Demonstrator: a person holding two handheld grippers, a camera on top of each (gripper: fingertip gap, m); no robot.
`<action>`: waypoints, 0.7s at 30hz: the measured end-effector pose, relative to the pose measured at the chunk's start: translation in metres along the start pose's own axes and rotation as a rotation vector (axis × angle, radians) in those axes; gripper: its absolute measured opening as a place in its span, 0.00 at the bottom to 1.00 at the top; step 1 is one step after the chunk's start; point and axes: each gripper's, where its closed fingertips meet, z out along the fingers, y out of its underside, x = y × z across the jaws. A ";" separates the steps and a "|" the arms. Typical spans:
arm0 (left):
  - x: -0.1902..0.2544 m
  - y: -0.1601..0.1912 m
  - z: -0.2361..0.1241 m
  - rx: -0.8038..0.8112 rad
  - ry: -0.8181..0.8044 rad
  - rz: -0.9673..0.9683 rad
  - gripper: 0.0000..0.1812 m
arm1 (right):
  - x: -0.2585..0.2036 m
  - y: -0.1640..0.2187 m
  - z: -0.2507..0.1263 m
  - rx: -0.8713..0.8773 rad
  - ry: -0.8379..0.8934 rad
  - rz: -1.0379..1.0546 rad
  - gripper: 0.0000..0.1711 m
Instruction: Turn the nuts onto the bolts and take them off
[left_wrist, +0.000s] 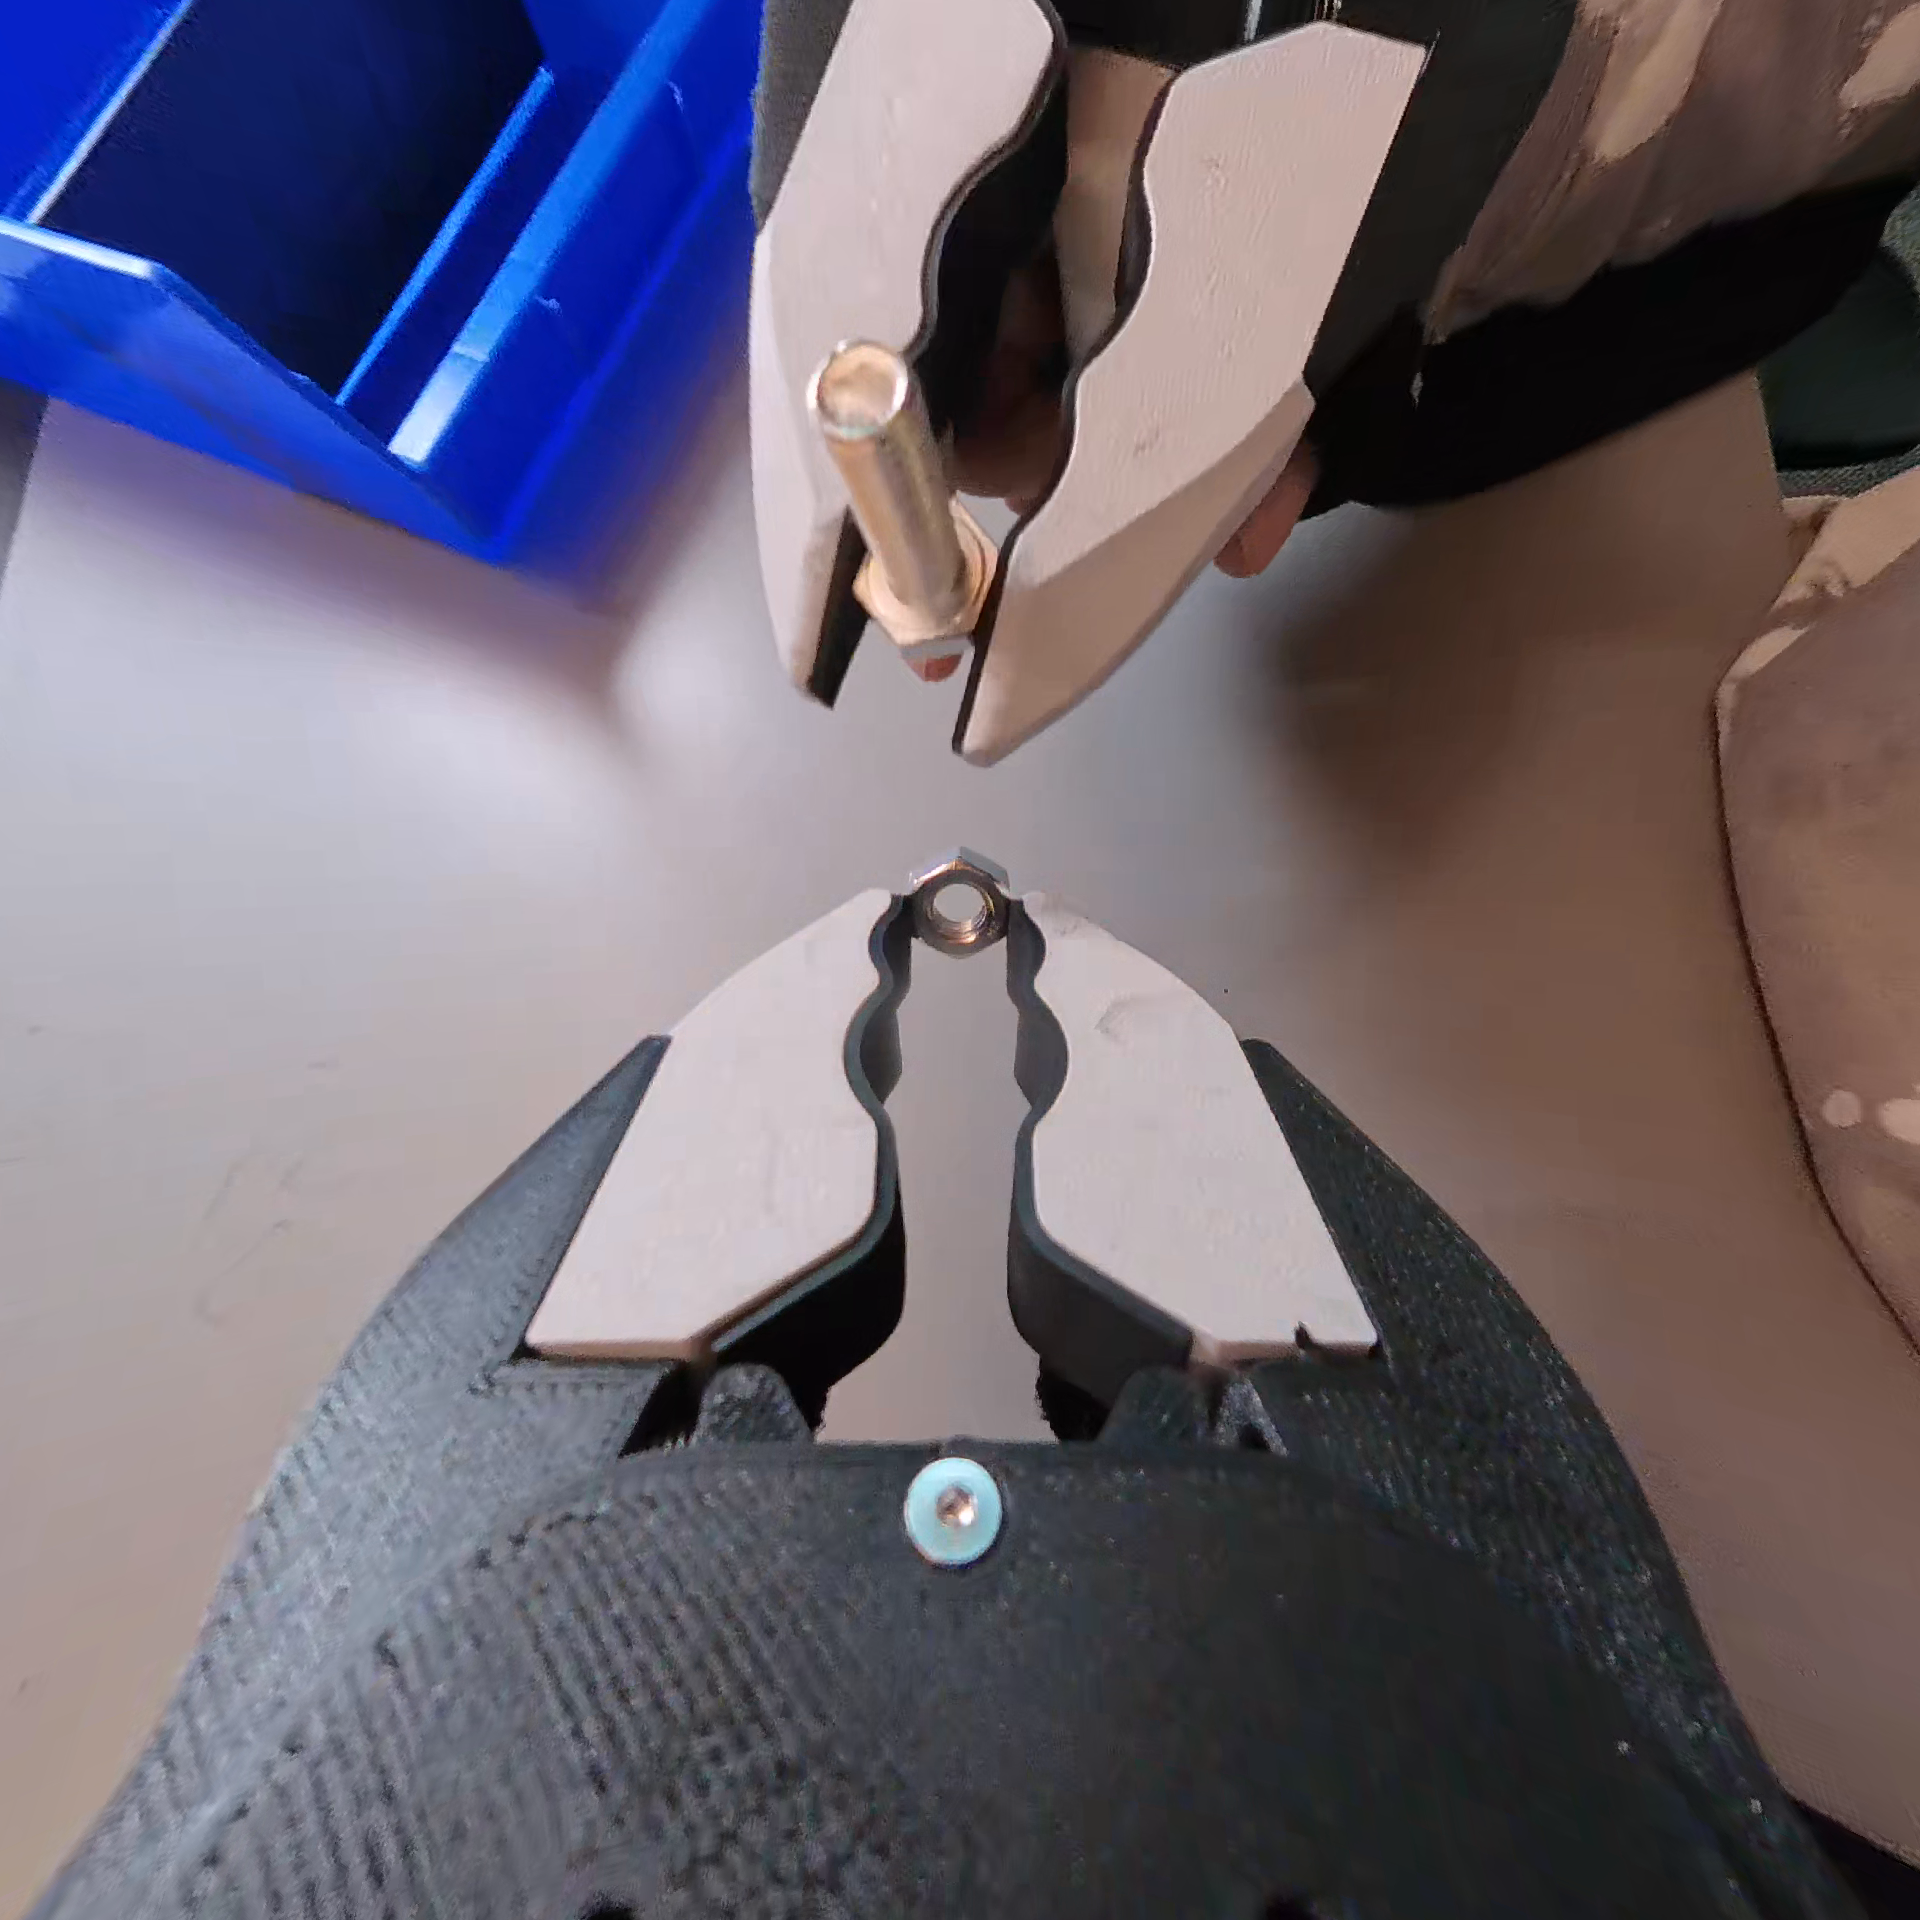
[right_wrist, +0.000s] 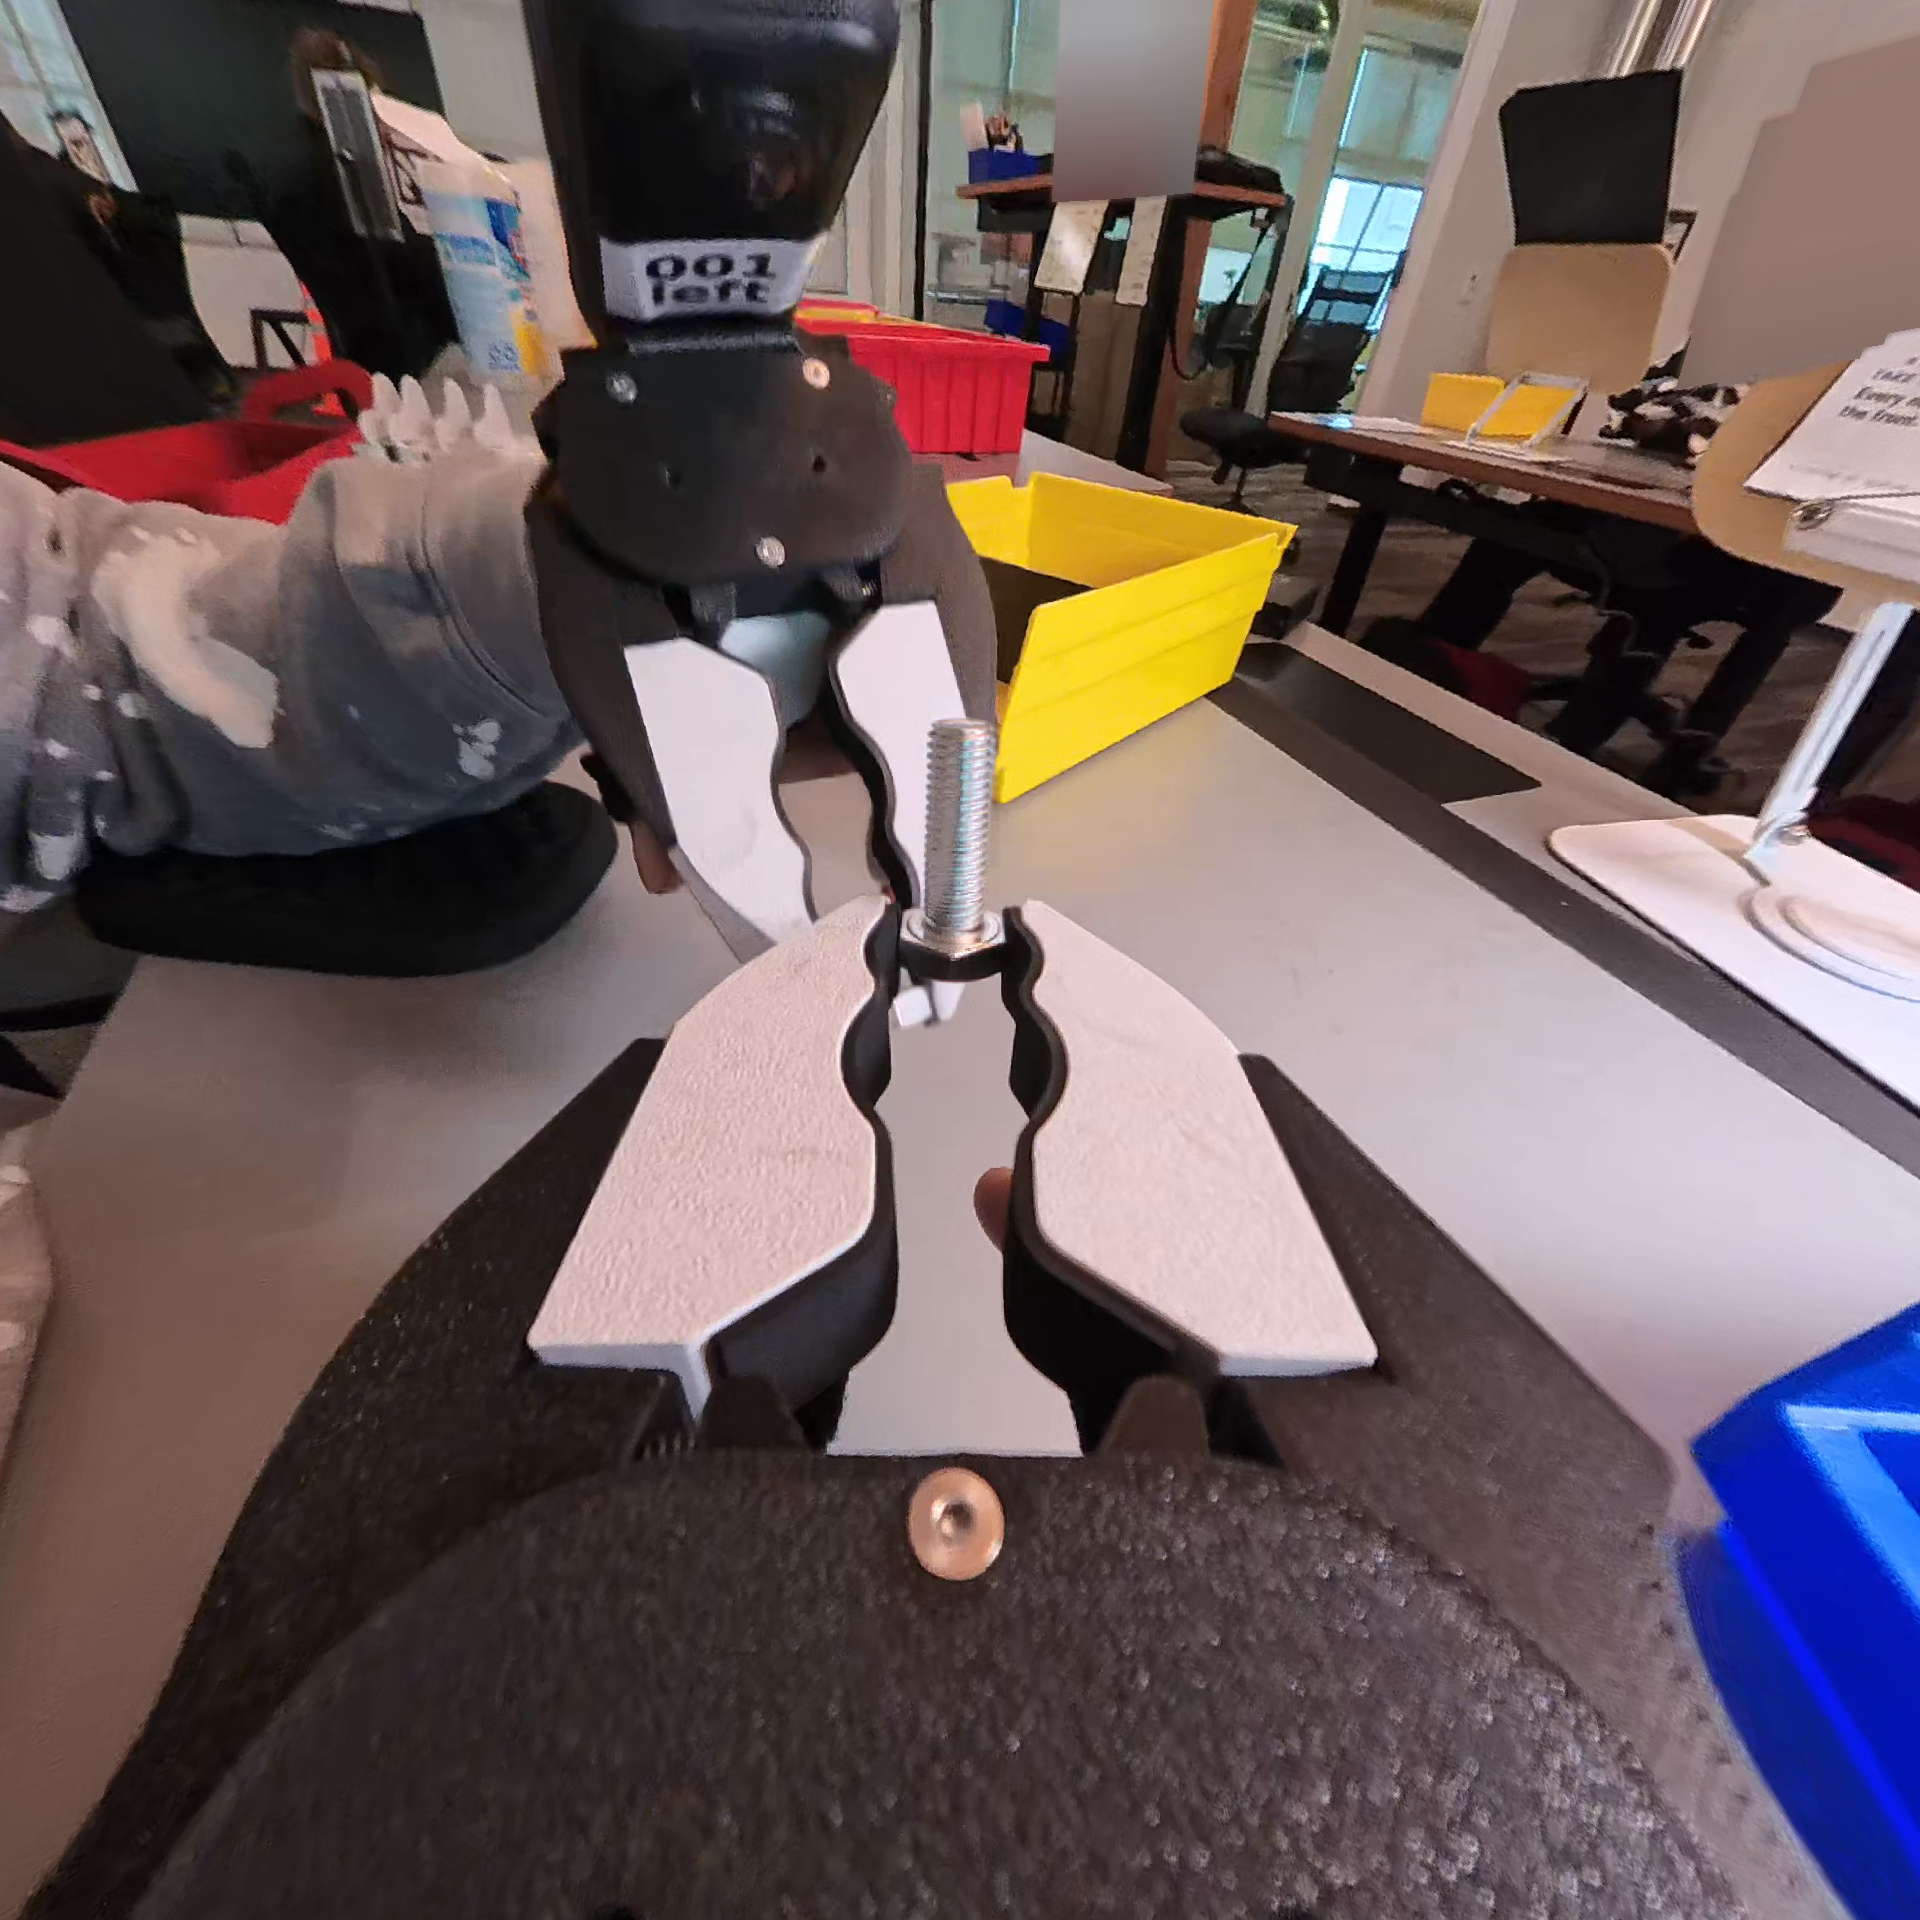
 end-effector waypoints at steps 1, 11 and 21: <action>0.002 0.000 0.003 -0.005 0.004 0.004 0.10 | -0.002 0.001 0.001 0.004 -0.014 0.019 0.11; -0.001 -0.015 -0.011 0.084 -0.005 -0.010 0.10 | -0.005 0.011 0.005 -0.032 -0.048 0.049 0.11; -0.003 -0.022 -0.020 0.156 0.002 -0.009 0.10 | -0.005 0.015 0.005 -0.057 -0.060 0.063 0.11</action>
